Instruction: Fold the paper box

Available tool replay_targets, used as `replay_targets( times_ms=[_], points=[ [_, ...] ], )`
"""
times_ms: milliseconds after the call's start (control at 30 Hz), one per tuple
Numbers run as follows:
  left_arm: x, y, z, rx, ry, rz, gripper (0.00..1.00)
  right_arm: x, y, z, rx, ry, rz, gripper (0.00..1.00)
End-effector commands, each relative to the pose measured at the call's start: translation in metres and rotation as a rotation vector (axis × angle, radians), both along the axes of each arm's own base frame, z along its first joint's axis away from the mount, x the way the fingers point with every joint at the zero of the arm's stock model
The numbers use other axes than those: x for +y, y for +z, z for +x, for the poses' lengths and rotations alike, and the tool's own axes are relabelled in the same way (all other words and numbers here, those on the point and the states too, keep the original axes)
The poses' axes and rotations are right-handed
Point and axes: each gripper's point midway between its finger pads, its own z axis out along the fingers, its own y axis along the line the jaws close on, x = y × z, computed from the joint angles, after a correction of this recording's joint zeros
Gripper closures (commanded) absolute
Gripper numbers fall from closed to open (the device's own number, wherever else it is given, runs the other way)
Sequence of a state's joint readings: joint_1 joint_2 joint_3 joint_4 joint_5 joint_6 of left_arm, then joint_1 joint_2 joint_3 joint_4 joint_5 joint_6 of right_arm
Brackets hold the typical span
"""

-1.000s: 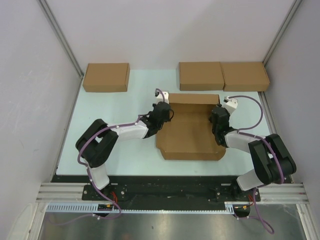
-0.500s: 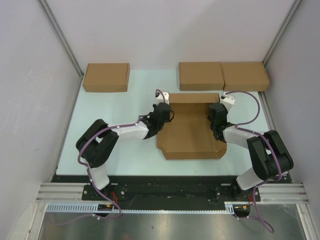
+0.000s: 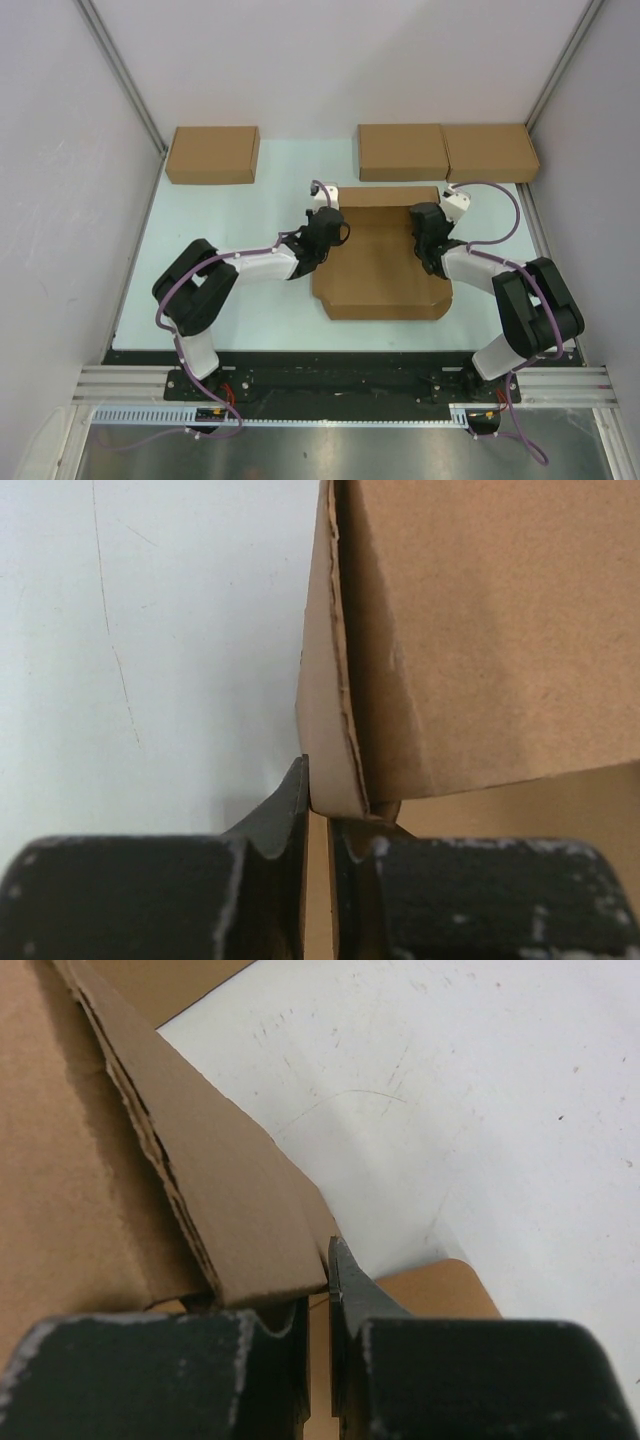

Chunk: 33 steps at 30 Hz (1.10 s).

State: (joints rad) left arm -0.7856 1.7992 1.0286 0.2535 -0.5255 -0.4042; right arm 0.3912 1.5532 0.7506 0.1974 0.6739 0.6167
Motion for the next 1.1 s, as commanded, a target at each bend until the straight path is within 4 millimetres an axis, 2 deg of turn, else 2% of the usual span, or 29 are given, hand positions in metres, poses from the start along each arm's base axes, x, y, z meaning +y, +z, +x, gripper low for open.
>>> replay_targets(
  times_ms=[0, 233, 400, 500, 633, 733, 800, 867, 900, 933, 1033, 1067],
  points=[
    [0.033, -0.053, -0.028, 0.156, 0.067, 0.104, 0.85, -0.025, -0.018, -0.015, 0.073, -0.125, -0.027, 1.00],
    [0.032, -0.065, -0.028, 0.166, 0.076, 0.090, 0.87, -0.018, -0.016, -0.019, 0.095, -0.074, -0.039, 1.00],
    [0.033, -0.076, -0.029, 0.187, 0.134, 0.048, 0.96, -0.011, -0.019, -0.024, 0.108, -0.061, -0.026, 1.00],
    [0.037, -0.072, -0.025, 0.164, 0.170, 0.037, 0.96, -0.007, -0.018, -0.023, 0.105, -0.037, -0.038, 1.00],
    [0.046, -0.046, -0.021, 0.086, 0.210, 0.020, 0.91, -0.003, -0.014, -0.020, 0.097, -0.004, -0.052, 1.00],
    [0.055, -0.017, -0.018, -0.001, 0.222, 0.009, 0.79, 0.001, -0.008, -0.018, 0.091, 0.040, -0.068, 1.00],
    [0.059, 0.000, -0.015, -0.067, 0.221, -0.012, 0.68, 0.005, -0.005, -0.016, 0.088, 0.080, -0.086, 1.00],
    [0.062, 0.030, -0.008, -0.152, 0.212, -0.041, 0.56, 0.009, 0.000, -0.015, 0.086, 0.129, -0.099, 1.00],
    [0.066, 0.033, -0.008, -0.167, 0.212, -0.040, 0.53, 0.010, 0.002, -0.014, 0.085, 0.145, -0.107, 1.00],
    [0.068, 0.049, -0.006, -0.197, 0.219, -0.076, 0.51, 0.013, 0.002, -0.014, 0.092, 0.178, -0.120, 1.00],
    [0.080, 0.066, -0.004, -0.232, 0.249, -0.130, 0.47, 0.019, 0.012, -0.015, 0.079, 0.228, -0.120, 1.00],
    [0.083, 0.080, -0.004, -0.263, 0.253, -0.162, 0.46, 0.020, 0.014, -0.016, 0.080, 0.240, -0.125, 1.00]
  ],
)
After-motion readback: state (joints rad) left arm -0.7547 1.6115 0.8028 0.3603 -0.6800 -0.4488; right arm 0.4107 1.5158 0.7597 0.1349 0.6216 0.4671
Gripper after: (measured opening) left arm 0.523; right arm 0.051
